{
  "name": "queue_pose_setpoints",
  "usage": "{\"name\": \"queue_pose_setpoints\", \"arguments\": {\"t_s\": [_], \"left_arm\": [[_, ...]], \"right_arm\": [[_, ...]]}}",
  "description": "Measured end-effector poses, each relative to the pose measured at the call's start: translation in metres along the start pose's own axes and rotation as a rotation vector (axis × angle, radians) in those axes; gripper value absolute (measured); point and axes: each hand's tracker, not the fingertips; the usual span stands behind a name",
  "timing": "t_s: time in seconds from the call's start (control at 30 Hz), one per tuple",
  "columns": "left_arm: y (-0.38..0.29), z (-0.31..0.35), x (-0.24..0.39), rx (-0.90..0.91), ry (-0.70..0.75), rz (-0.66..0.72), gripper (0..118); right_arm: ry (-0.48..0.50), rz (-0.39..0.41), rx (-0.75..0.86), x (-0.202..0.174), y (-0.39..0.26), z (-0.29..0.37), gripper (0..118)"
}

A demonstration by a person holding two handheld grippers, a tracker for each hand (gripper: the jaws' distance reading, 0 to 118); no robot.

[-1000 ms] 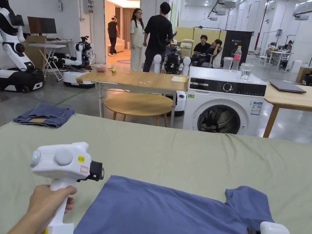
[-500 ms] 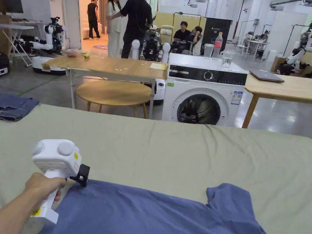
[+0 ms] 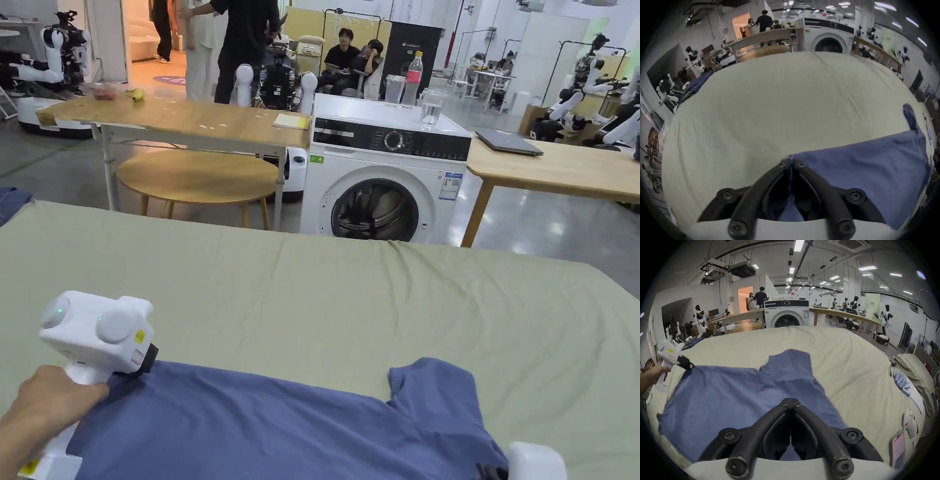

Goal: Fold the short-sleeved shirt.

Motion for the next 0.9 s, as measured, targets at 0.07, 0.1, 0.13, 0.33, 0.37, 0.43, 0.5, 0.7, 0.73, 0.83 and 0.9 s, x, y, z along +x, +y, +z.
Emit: {"name": "queue_pose_setpoints", "arguments": {"t_s": [0.07,0.1,0.13,0.33,0.37,0.43,0.5,0.7,0.73,0.83,0.9], "left_arm": [[-0.006,0.017,-0.002,0.029,0.004,-0.007,0],[-0.011,0.031,-0.003,0.058,0.018,-0.015,0],[-0.014,0.04,-0.006,0.065,0.019,-0.006,0],[-0.033,0.093,-0.017,0.147,-0.01,0.03,0],[-0.035,0.099,-0.018,0.162,-0.013,0.038,0],[-0.039,0.107,-0.021,0.16,-0.019,0.039,0],[-0.044,0.114,-0.022,0.164,-0.008,0.038,0],[-0.057,0.126,-0.027,0.169,-0.007,0.045,0],[-0.059,0.126,-0.027,0.165,-0.007,0.046,0],[-0.063,0.127,-0.024,0.163,-0.017,0.055,0],[-0.065,0.13,-0.018,0.162,-0.017,0.054,0]], "right_arm": [[-0.001,-0.008,-0.018,0.013,0.022,-0.01,0],[0.005,-0.026,-0.032,0.02,0.033,-0.018,11],[0.011,-0.035,-0.075,0.027,0.044,-0.028,29],[0.033,-0.014,-0.278,0.051,0.089,-0.102,72],[0.053,-0.017,-0.334,0.052,0.091,-0.114,72],[0.075,-0.044,-0.41,0.055,0.088,-0.135,72],[0.048,-0.057,-0.48,0.057,0.082,-0.149,72],[0.02,-0.03,-0.481,0.047,0.065,-0.155,59],[0.015,-0.024,-0.474,0.046,0.063,-0.154,49],[0.047,0.001,-0.437,0.046,0.066,-0.15,2],[0.07,-0.035,-0.411,0.05,0.069,-0.14,2]]}}
